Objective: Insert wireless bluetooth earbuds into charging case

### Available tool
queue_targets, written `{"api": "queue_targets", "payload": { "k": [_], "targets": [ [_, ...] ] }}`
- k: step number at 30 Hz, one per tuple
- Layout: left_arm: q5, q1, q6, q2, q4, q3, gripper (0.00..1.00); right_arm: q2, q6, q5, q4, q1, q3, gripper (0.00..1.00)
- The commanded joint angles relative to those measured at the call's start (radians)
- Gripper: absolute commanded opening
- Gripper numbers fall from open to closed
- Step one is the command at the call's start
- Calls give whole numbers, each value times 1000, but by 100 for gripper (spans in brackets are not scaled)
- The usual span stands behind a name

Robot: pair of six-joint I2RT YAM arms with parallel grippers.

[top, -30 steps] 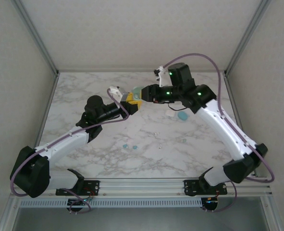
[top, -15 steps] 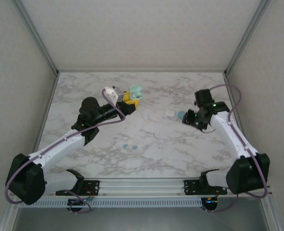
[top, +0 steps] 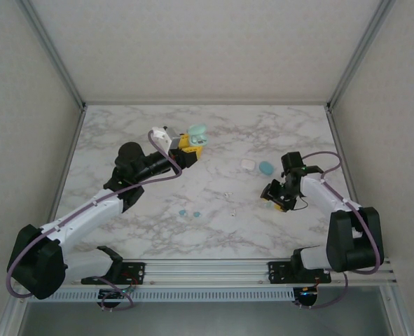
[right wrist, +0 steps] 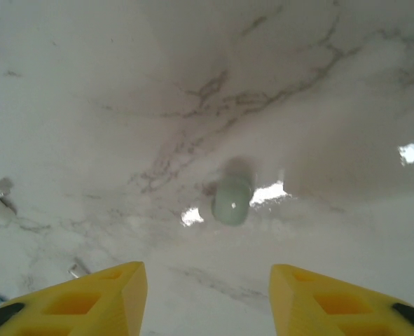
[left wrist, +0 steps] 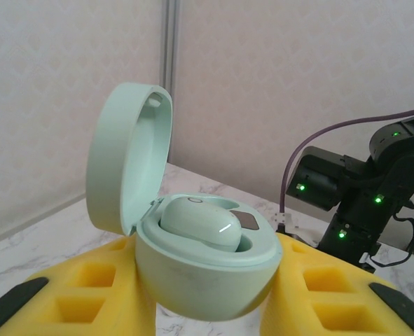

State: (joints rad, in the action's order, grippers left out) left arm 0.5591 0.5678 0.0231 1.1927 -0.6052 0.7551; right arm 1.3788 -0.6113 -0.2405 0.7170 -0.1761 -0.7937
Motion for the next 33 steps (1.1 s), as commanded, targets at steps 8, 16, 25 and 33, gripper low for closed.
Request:
{"api": "queue_targets", "payload": {
  "k": [8,16,25,33],
  "targets": [
    [1,7,1,-11,11,23,29,85,-6,-22,-92,4,10,49],
    [0,7,0,-6,21,27,29,98,7,45,-41,3,-6,50],
    [-1,7,0,0,24,33,29,142,12,-14,-87,2,3,48],
    [-5,7,-2,1,28,30,29,185,25,-54,-117,-3,-8,43]
  ]
}}
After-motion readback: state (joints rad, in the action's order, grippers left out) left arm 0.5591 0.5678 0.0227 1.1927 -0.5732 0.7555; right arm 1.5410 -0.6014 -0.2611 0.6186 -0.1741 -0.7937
